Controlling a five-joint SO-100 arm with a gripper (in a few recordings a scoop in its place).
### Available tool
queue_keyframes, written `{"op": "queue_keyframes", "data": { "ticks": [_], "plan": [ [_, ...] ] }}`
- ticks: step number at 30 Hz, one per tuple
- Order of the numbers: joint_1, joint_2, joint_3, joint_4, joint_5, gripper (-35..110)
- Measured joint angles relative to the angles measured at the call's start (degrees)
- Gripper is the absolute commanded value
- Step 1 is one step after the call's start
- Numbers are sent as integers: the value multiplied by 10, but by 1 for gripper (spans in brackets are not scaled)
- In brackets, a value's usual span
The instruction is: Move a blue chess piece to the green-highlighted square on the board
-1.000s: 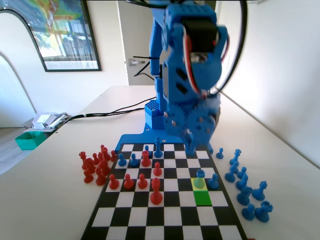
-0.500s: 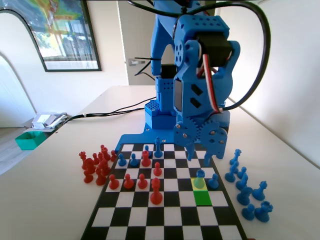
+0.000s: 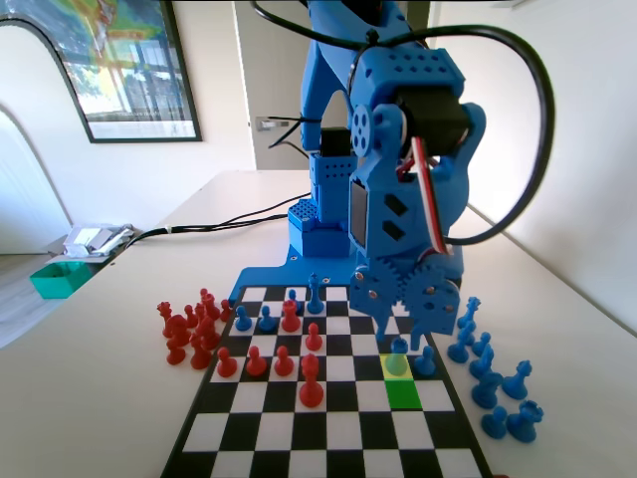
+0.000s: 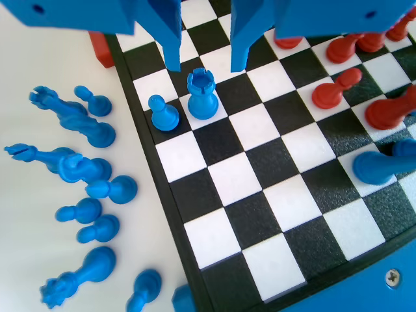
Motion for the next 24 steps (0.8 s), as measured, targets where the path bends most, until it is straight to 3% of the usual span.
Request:
{"op": "queue_keyframes", "data": {
  "ticks": [24],
  "plan": [
    [-11,-18,23,-41,-22,12]
  ]
}}
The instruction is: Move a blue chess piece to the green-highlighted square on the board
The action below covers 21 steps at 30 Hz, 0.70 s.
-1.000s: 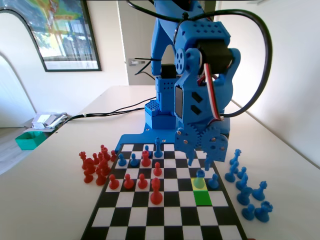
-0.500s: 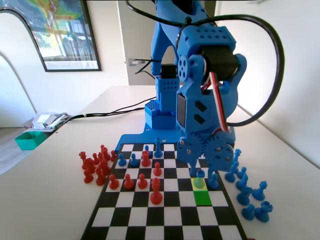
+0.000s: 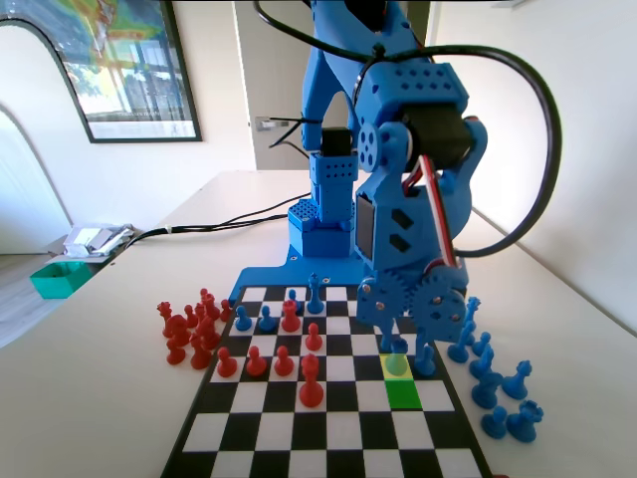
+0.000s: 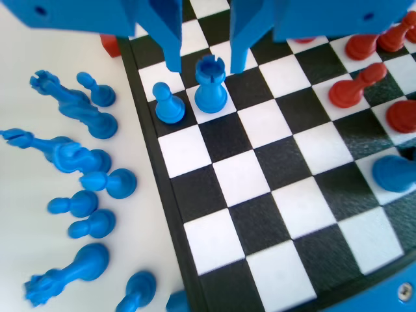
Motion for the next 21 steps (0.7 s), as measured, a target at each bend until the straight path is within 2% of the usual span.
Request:
{"op": "queue_keyframes", "data": {
  "ticks": [17,19,21],
  "plan": [
    [9,-22,3,-13,-8,11],
    [8,-27,3,-13,-8,9],
    [8,-28,3,-16,-8,1]
  ]
}}
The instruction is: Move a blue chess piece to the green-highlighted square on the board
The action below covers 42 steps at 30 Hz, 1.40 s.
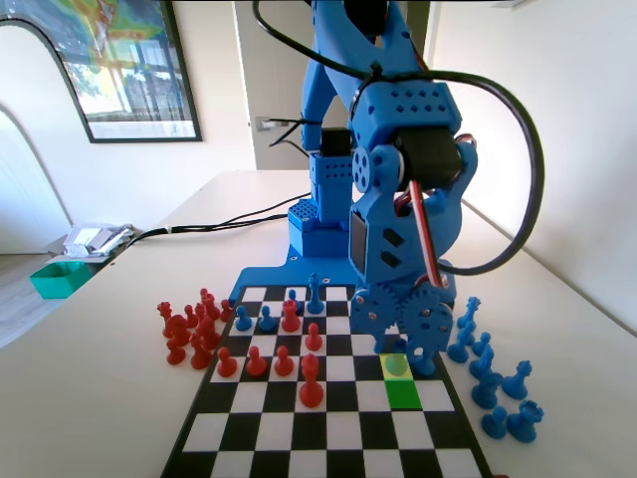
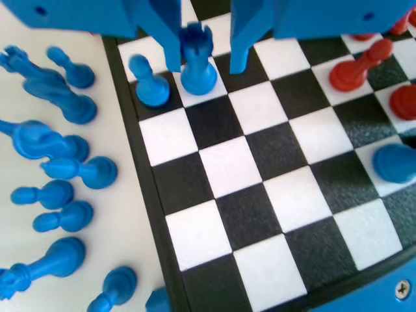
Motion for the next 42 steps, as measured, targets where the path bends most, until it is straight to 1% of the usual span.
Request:
{"op": "queue_keyframes", "data": {
  "ticks": [13,21,26,42],
  "plan": [
    [0,0,-1,-4,-5,1],
    [1,0,-67,50,11,1],
    [5,-5,-105,65,13,1],
    [17,-43,-112,24,0,1]
  ]
}}
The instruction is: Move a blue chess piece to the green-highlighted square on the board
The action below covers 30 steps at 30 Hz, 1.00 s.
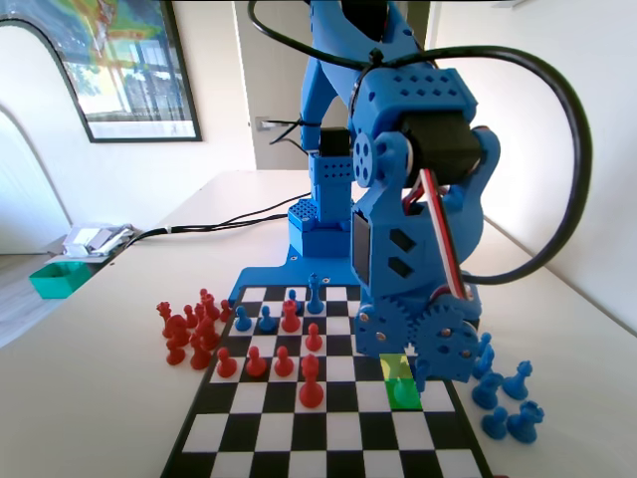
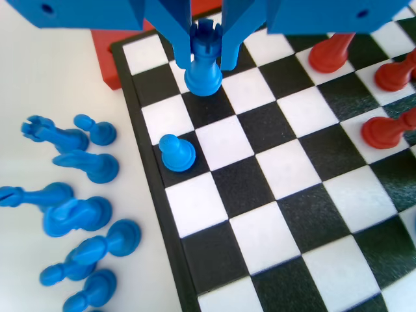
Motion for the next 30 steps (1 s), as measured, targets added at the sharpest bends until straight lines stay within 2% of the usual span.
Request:
{"op": "queue_keyframes", "data": {
  "ticks": [16,22,30],
  "plan": [
    [-5,-11,21,-18,0,2],
    [-5,-11,21,-18,0,12],
    [-5,-11,21,-18,0,16]
  ]
}}
